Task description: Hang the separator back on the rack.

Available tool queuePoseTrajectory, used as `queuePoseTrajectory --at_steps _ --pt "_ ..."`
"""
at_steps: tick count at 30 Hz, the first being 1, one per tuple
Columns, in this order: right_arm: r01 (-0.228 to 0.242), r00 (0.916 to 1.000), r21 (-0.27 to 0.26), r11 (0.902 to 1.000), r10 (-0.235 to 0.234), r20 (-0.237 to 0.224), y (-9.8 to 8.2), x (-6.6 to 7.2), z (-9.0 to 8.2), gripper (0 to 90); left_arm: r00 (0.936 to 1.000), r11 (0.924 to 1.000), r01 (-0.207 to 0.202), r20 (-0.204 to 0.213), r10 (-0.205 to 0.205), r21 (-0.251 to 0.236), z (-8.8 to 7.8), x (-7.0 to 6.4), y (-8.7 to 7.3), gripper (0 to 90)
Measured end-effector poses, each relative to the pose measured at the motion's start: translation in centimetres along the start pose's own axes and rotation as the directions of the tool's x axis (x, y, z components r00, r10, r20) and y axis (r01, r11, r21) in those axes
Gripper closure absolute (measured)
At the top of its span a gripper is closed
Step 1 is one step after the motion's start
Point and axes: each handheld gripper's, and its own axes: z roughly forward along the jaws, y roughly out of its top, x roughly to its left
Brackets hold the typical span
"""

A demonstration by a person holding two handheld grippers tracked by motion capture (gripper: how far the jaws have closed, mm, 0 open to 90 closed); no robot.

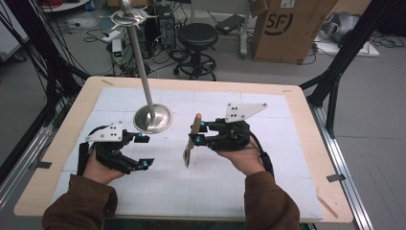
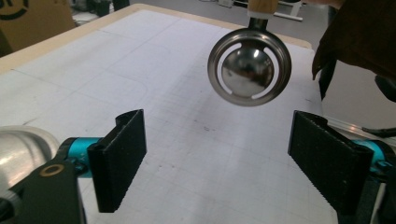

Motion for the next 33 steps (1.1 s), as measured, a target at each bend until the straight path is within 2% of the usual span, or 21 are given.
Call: queuePoseTrajectory --at_steps 4,11,19,22,25,33 --pt "-0.001 0.9999 0.002 1.0000 0.001 0.013 1.0 -0.6 -0.5 67.7 0.9995 1.0000 0.001 -0.033 -0.001 0.004 -0.6 0.3 -0.4 14.7" --pt "-0.002 0.9995 0.016 0.9999 0.001 0.032 2.8 -1.7 -0.8 67.7 0.9982 0.9998 0.014 -0.058 -0.015 -0.016 -1.4 0.7 -0.7 7.9" --pt "0.004 0.9995 0.033 0.9994 -0.005 0.032 4.2 -2.5 -0.4 67.6 0.9982 0.9999 0.006 -0.059 -0.006 -0.009 -1.8 0.7 -0.9 6.1" --pt "0.014 0.9994 0.029 0.9995 -0.014 0.032 4.5 -2.6 -0.3 67.6 0.9978 0.9993 0.027 -0.060 -0.028 -0.025 -2.0 0.9 -1.0 6.1" --pt "0.010 0.9991 0.005 0.9999 -0.010 0.040 4.8 -2.9 -0.5 67.6 0.9973 0.9994 0.026 -0.068 -0.028 -0.022 -2.0 1.2 -1.1 6.1" --pt "0.026 0.9983 0.040 0.9989 -0.028 0.051 6.5 -3.1 -0.1 67.6 0.9953 0.9993 0.018 -0.094 -0.021 -0.032 -2.6 1.1 -1.1 6.1"
